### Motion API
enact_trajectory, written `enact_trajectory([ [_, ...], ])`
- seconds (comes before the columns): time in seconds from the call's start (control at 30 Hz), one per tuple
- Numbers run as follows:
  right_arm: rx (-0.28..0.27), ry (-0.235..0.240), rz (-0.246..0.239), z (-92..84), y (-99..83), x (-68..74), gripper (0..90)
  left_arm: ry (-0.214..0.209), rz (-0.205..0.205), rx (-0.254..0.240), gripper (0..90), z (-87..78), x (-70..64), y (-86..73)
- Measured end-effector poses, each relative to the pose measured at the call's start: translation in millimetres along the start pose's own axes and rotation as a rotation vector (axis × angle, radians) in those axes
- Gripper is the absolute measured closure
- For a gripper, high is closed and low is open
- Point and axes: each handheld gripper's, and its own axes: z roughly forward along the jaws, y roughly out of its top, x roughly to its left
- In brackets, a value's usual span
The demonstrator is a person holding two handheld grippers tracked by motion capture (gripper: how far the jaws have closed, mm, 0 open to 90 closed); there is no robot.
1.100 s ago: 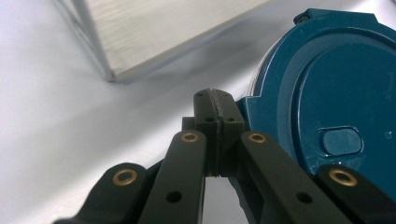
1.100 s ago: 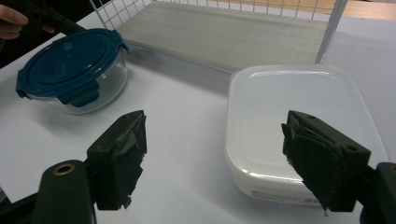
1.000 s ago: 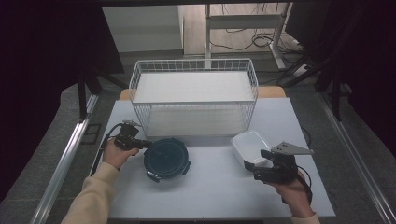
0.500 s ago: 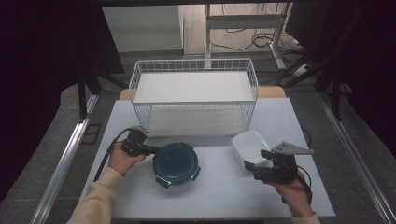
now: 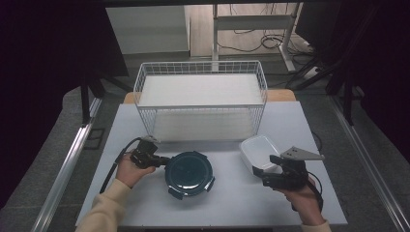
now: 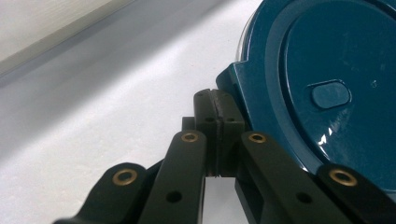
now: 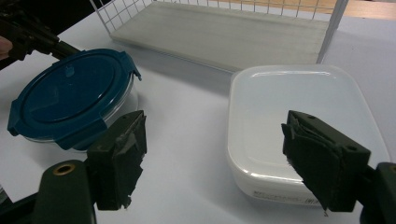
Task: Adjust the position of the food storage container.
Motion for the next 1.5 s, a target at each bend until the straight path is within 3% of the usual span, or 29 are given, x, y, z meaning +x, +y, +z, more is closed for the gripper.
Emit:
enact_trajectory([
  [0.23,0.004,0.005,0.002,1.1,0.0,0.3,21.5,-0.017,-0.014,-0.011,90.0,-0.1,-4.3,-7.1],
  [1.17,0.011,0.011,-0.005,4.8,-0.2,2.7,21.5,-0.042,0.034,-0.003,90.0,-1.6,-37.9,-16.1],
  [1.5,0.012,0.008,-0.001,4.4,-0.1,1.9,21.5,-0.062,0.026,-0.025,90.0,-2.3,-47.2,-21.8],
])
